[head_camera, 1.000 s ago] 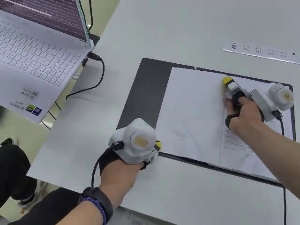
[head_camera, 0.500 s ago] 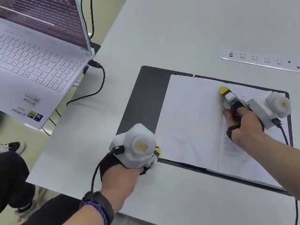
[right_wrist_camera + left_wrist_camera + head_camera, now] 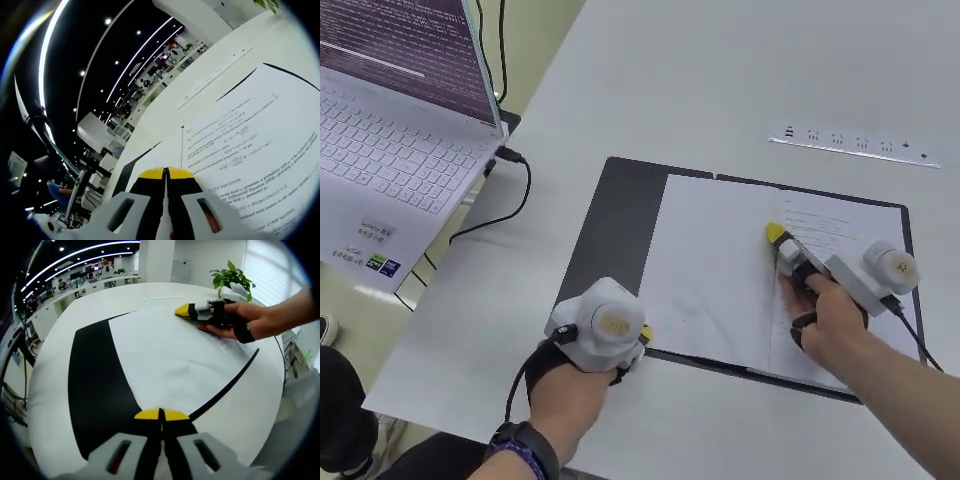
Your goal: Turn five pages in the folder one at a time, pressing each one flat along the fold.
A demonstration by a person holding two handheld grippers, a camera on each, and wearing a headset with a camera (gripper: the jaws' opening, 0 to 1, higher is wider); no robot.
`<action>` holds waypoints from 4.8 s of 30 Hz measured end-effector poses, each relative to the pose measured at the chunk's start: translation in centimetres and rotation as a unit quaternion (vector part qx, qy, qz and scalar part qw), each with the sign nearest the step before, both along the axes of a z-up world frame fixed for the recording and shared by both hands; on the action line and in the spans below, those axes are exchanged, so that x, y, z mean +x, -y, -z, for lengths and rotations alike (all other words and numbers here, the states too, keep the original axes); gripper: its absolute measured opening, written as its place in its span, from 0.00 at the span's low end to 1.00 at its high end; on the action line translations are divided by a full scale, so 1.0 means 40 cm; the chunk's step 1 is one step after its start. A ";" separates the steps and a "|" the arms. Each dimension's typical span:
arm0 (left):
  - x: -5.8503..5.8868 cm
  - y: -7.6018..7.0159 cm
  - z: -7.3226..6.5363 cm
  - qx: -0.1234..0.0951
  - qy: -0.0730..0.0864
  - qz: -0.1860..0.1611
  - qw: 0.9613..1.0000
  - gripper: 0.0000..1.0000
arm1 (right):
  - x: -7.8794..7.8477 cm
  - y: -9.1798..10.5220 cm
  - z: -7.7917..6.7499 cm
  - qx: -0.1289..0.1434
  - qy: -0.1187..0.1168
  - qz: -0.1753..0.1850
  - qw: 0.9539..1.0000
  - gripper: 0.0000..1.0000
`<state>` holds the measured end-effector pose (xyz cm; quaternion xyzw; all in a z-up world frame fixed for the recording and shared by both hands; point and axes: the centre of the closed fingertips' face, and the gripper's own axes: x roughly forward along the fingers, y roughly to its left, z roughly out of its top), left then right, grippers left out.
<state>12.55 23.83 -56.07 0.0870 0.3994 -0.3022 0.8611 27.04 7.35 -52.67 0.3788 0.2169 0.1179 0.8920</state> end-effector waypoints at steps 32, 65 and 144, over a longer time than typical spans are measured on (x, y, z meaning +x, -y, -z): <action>-0.006 0.004 -0.001 0.012 0.008 0.021 1.000 0.00 | -0.205 -0.016 0.042 -0.020 -0.007 -0.052 0.998 0.00; -0.006 0.003 -0.004 0.017 0.013 0.034 0.999 0.00 | -0.406 -0.066 0.053 -0.045 -0.020 -0.115 0.992 0.00; -0.093 -0.008 -0.334 -0.033 0.094 -0.001 0.995 0.57 | -0.608 0.246 -0.151 -0.208 0.010 -0.122 0.970 0.55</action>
